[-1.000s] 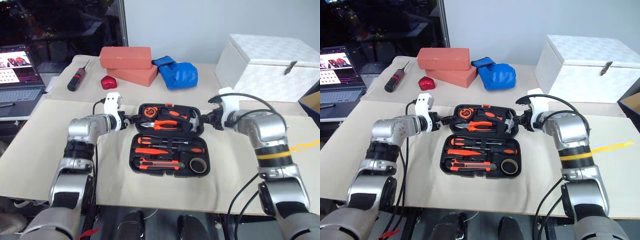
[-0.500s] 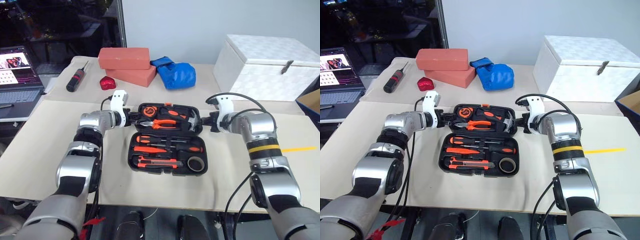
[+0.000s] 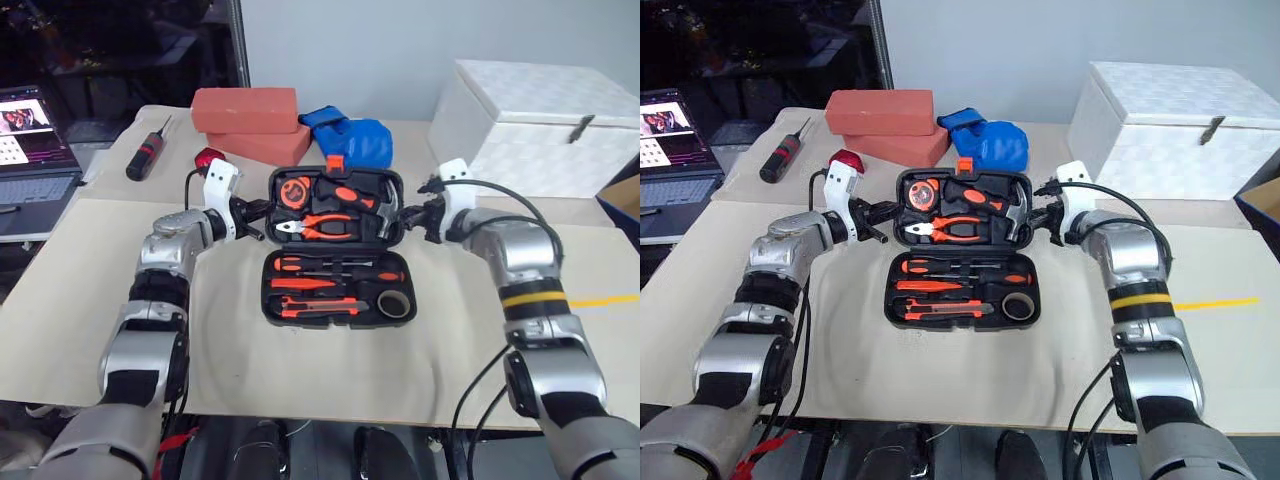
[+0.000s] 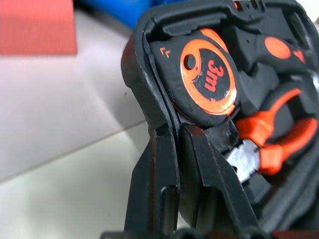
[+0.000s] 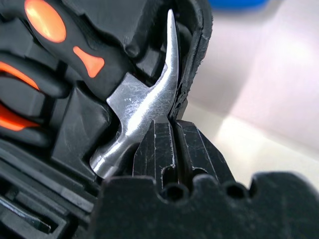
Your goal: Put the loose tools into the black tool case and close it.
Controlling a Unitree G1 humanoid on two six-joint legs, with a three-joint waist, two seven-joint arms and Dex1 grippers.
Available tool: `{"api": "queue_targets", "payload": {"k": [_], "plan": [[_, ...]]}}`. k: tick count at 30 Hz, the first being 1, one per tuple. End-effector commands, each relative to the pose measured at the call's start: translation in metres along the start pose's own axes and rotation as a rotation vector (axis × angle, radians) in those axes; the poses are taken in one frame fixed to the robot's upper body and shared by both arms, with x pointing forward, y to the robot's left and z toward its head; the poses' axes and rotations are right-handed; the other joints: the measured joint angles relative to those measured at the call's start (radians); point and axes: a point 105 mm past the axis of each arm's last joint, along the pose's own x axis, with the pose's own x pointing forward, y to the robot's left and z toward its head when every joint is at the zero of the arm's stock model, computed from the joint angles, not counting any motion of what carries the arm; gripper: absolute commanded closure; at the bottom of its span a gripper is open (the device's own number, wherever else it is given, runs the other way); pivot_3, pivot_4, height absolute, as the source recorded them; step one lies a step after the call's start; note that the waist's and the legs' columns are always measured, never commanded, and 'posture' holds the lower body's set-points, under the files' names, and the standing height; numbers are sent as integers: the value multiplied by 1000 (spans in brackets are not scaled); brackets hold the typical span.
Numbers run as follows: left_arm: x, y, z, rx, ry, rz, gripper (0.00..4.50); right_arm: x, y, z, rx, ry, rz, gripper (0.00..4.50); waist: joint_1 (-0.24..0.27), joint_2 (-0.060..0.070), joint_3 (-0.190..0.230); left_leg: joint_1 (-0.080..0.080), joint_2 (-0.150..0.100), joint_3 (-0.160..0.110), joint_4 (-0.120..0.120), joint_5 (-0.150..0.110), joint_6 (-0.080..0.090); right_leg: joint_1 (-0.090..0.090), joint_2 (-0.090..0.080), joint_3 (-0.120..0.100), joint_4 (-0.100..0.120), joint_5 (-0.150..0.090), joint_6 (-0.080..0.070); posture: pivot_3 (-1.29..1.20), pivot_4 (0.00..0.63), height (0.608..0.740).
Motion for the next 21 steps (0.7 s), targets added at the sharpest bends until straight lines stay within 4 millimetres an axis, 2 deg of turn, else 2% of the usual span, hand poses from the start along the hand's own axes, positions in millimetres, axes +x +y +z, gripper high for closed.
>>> {"api": "queue_targets", "payload": {"k": [1, 5, 7, 9, 11, 12, 13, 15, 16, 19, 21], "plan": [[-12, -29, 14, 295, -87, -104, 4471, -43, 22, 32, -168, -217, 40, 4500, 3, 0, 0, 0, 0, 1, 0, -1, -1, 0, 0, 0, 0, -1, 1, 0, 150, 740], [-30, -46, 4, 510, -112, -174, 4471, -67, 50, 9, -282, -180, 108, 4500, 3, 0, 0, 1, 0, 2, 1, -2, -1, 1, 0, 0, -3, -1, 1, 0, 150, 740], [-38, -50, 0, 565, -111, -192, 4471, -77, 55, -2, -332, -159, 111, 4500, 2, 0, 0, 3, 0, 2, 1, -7, 7, 2, 0, 0, -6, -1, 1, 0, 150, 740], [-47, -50, -4, 562, -85, -219, 4471, -88, 58, -10, -360, -153, 115, 4500, 3, 0, 0, 7, 1, 1, 2, -6, 6, 5, 0, 0, -4, -2, 0, 0, 150, 740], [-65, -46, -4, 493, -30, -253, 4471, -106, 57, -15, -384, -163, 93, 4500, 6, 0, 0, 15, 2, 1, 2, -8, 1, 13, 0, -1, -5, -3, 0, 0, 150, 740], [-74, -41, -5, 433, 17, -255, 4131, -113, 56, -16, -406, -164, 78, 4500, 6, 0, 0, 18, 3, 0, 2, -10, -3, 15, 0, -1, -5, -7, 4, 0, 150, 740], [-84, -36, -9, 344, 83, -264, 3767, -120, 59, -19, -443, -143, 83, 4500, 5, 0, 0, 19, 3, 1, 2, -10, -3, 15, -1, -1, -5, -10, -1, 0, 150, 740], [-118, -28, -23, 202, 277, -341, 3258, -136, 63, -35, -534, -49, 99, 3804, 4, 0, 0, 20, 3, -2, 2, -10, -3, 14, -1, 1, -4, -10, -1, 0, 150, 740], [-135, -22, -25, 141, 356, -357, 2875, -146, 63, -45, -593, 18, 106, 3734, 3, 0, 0, 20, 3, -3, 2, -10, -3, 14, -2, 1, -4, -10, -1, 0, 150, 740], [-169, -12, -18, -12, 496, -392, 1882, -172, 59, -71, -646, 192, 152, 3709, 3, 0, 0, 20, 3, -3, 2, -10, -3, 14, -2, 1, -4, -11, -1, 0, 150, 740], [-174, -16, -10, -28, 503, -440, 1200, -188, 58, -83, -685, 275, 198, 3709, 12, 1, 0, 20, 3, -3, 2, -10, -3, 13, -2, 1, -4, -12, -1, 0, 150, 740]]}}
